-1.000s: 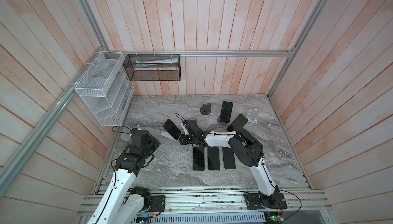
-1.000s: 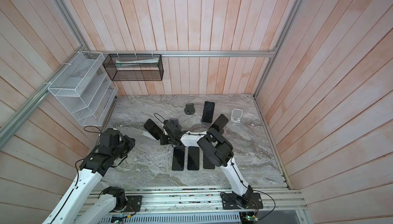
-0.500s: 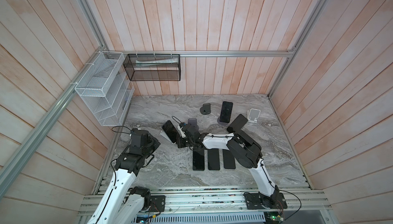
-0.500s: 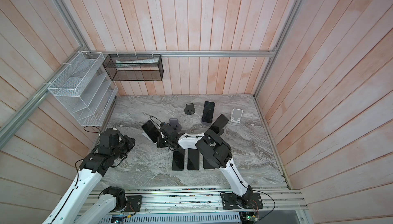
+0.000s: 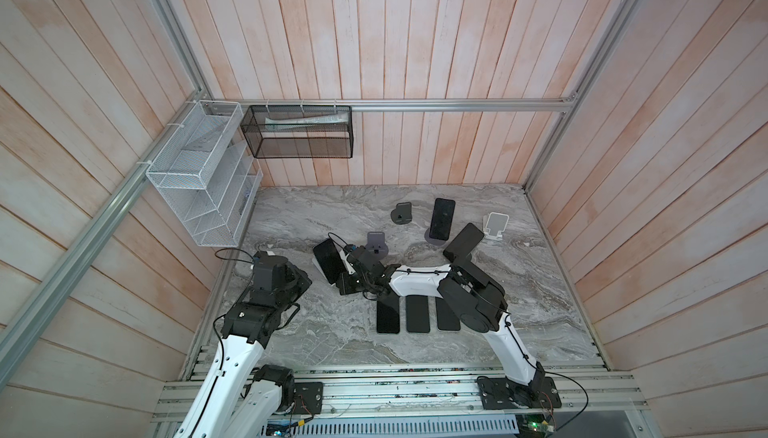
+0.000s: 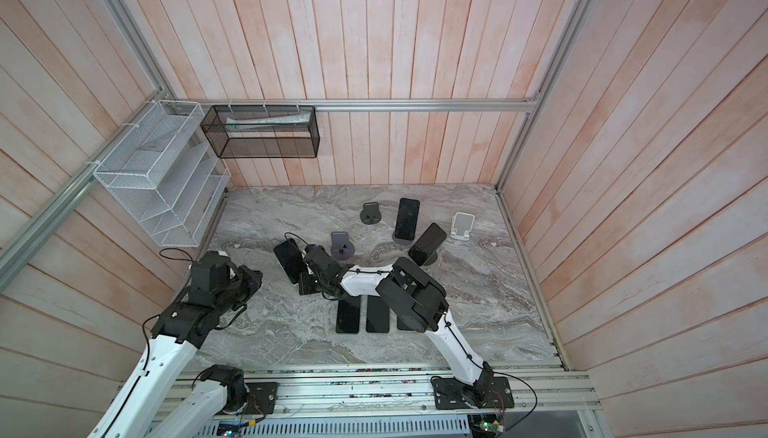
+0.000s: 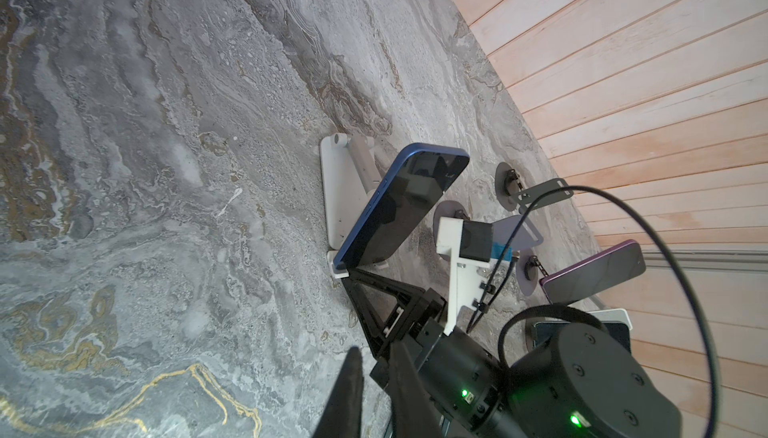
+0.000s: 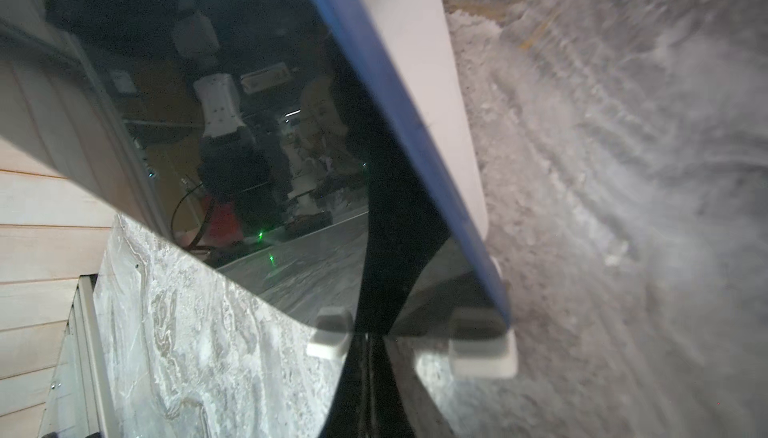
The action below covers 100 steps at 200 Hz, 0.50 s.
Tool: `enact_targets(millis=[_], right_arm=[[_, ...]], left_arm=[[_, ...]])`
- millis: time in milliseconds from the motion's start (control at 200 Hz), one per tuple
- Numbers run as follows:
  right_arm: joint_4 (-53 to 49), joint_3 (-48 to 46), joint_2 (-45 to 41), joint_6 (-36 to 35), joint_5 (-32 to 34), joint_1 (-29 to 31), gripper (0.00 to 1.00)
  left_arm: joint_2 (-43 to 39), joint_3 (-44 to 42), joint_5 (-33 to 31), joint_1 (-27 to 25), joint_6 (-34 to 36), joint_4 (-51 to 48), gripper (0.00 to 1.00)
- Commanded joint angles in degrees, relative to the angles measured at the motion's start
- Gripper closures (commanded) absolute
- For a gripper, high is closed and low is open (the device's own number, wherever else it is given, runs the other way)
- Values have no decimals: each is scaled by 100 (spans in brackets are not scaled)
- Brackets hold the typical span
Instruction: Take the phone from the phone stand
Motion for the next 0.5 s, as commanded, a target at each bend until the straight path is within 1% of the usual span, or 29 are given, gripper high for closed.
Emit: enact_targets(millis=[0,235,330,420,465,495], right_arm=[[127,123,157,185,119,159,100],[149,175,111,199,-6,258,100],[230,-46,-135,209,-17,255,100],[285,-366,-537,184,25,272,100],[293,-561,-810,128,82,279,100],[281,-726,-1014,84,136,276,100]], left_arm=[[-109,9,-28,35,130,-185,83],[-240,135,-119,35,162,-398,84],[-302,162,-161,40,174,-461,83],[-314,185,-174,35,165,-483,83],[-283,217,-140,36,122,-500,80],[-259,267,-78,37,61,-521,73]])
